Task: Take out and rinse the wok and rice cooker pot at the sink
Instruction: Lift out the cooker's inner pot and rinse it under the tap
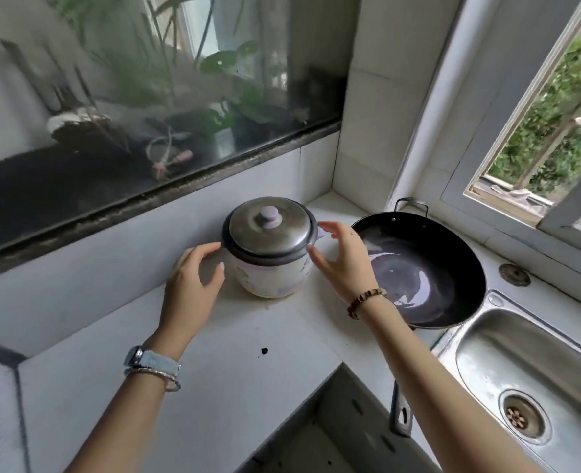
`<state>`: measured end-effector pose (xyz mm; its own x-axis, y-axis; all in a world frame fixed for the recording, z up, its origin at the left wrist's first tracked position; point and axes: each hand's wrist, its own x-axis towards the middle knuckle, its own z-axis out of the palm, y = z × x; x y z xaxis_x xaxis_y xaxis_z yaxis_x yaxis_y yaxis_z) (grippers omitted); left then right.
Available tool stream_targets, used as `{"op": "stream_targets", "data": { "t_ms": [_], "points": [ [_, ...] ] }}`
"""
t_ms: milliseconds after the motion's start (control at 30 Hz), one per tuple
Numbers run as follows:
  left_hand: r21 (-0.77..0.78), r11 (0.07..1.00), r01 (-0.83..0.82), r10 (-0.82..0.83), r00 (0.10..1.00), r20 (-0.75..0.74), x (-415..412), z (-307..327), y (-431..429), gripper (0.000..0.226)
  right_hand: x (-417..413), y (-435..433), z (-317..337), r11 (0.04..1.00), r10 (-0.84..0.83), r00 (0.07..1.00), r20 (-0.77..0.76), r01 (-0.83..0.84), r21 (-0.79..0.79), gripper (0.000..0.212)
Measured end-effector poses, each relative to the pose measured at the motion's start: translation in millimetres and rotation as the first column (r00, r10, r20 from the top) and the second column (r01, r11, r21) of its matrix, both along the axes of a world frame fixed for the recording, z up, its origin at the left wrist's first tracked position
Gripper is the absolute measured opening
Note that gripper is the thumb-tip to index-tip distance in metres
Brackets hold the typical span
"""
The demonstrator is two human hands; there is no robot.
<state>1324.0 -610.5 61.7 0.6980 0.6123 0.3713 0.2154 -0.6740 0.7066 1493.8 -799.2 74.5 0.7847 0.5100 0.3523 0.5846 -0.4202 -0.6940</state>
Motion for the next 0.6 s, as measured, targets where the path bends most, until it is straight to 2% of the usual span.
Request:
{"op": "stream_targets", "data": {
  "t_ms": [300,433,600],
  "points": [
    [0.036,0.999,-0.022,0.023,0.999,-0.036,27,-9,53,0.030,49,98,-22,0.986,0.006,0.998,-0.067,-0.017,-0.165,0.042],
    [0.034,0.999,-0.013,0.015,0.999,-0.051,32,-20,66,0.030,63,127,-31,0.964,-0.059,0.997,-0.039,0.047,-0.262,0.036],
    [0.017,1.000,-0.011,0.013,0.997,-0.077,34,-31,77,0.029,71,143,-37,0.950,-0.016,1.000,0.000,0.015,-0.311,0.037]
  ]
}}
